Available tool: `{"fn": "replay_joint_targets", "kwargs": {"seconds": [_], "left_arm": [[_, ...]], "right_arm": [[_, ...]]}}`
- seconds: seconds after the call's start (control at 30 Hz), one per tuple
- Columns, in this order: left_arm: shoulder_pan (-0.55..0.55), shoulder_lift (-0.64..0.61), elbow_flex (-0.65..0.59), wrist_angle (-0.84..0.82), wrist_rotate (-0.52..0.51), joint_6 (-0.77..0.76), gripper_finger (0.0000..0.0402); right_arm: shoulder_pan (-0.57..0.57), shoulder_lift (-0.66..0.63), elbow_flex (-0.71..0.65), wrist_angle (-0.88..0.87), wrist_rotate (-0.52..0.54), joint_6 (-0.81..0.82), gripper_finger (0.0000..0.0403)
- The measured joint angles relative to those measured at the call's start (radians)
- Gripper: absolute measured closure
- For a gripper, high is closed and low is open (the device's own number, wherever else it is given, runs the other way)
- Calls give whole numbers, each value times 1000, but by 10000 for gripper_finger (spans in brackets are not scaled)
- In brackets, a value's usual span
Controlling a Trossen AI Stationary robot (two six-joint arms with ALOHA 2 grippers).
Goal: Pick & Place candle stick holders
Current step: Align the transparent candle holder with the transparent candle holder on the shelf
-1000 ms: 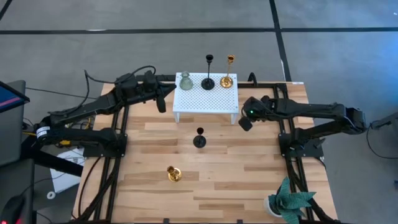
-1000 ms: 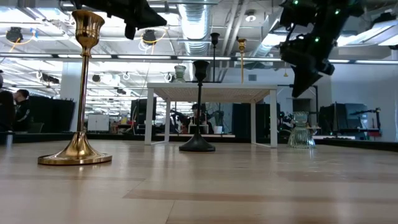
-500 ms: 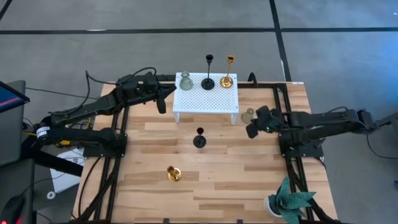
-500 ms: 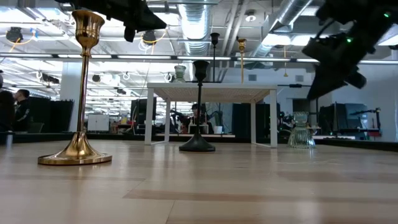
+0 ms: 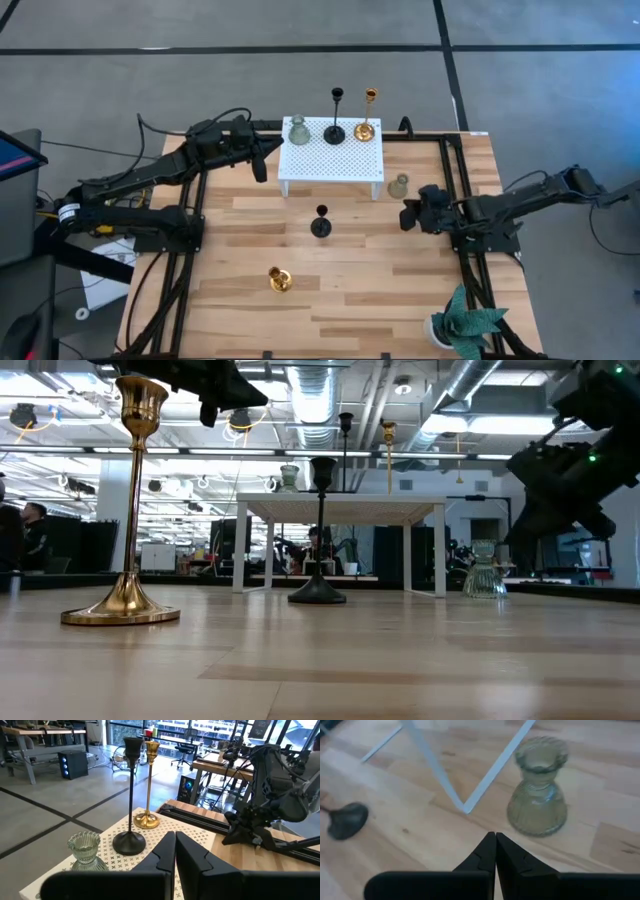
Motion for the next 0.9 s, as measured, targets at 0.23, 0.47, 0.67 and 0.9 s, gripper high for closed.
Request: {"fn": "replay_joint_targets", "kwargs": {"seconds": [0.23, 0.47, 0.67, 0.9], "left_arm": [[0, 0, 0, 0, 0, 0, 390], [0, 0, 0, 0, 0, 0, 390], [0, 0, 0, 0, 0, 0, 390], [0, 0, 0, 0, 0, 0, 390]], "right_arm": [[1, 0, -102, 166, 58, 40, 403], [1, 0, -165, 277, 89, 19, 403], [1, 0, -166, 278, 81, -35, 402], [1, 0, -165, 288, 5, -166, 353]]}}
